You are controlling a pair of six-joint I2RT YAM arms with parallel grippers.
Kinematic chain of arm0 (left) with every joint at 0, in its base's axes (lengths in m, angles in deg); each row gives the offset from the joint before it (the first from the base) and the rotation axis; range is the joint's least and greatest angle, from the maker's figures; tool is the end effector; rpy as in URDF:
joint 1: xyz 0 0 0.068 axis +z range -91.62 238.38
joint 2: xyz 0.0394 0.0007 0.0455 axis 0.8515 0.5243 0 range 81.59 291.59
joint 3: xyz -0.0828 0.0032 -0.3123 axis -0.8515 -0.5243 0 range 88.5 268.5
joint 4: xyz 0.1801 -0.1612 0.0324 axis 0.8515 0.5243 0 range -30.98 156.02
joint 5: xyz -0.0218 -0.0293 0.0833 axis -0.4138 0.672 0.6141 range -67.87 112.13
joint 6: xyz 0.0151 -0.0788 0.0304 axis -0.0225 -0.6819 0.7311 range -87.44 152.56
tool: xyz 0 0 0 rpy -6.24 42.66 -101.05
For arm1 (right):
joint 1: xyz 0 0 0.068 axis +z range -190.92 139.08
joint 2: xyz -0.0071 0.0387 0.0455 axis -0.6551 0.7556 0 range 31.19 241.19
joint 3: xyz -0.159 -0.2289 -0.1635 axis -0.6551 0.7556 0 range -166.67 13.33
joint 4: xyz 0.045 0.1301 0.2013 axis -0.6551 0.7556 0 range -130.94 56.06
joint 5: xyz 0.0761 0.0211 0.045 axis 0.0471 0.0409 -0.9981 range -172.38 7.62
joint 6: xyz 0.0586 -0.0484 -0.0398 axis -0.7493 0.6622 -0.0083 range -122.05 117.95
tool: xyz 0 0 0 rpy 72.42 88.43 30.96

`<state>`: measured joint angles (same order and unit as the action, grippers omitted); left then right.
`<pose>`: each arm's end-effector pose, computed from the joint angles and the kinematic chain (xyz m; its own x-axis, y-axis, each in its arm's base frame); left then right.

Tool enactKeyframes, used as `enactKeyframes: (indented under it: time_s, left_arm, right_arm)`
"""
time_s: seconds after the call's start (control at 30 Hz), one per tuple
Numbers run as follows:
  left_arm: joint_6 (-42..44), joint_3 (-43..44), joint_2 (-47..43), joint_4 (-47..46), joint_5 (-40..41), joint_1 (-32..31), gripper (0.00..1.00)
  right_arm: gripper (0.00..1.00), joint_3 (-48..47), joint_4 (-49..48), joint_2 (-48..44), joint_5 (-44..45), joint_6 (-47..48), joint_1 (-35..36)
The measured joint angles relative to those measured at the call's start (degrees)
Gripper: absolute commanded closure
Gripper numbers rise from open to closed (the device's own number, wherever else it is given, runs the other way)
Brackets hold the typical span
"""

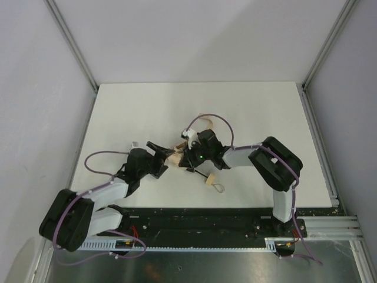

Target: Put away the umbrella

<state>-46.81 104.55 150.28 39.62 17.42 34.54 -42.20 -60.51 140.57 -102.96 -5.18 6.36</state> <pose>0.1943 -0.0926 0.1824 -0.5502 -0.8278 -0.1101 -0.4069 0.3809 -0.8303 0.2695 0.3312 0.1825 -0.4299 -0.3901 -0.8142 -0.8627 0.4436 0.2429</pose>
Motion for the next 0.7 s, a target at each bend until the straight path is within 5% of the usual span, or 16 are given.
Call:
enactKeyframes:
  time_s: [0.33,0.7]
  left_arm:
    - [0.50,0.04,-0.63,0.87,-2.67,0.37,0.00]
    - [-1.62,7.48,11.61,0.94,-2.64,-2.29,0.04]
  right_arm:
    - [1.00,-0.44,-17.81,11.89,-30.38,-24.11,-10.82]
    - [1.00,-0.24,-26.53,16.65,-39.32,-36.96,-13.25]
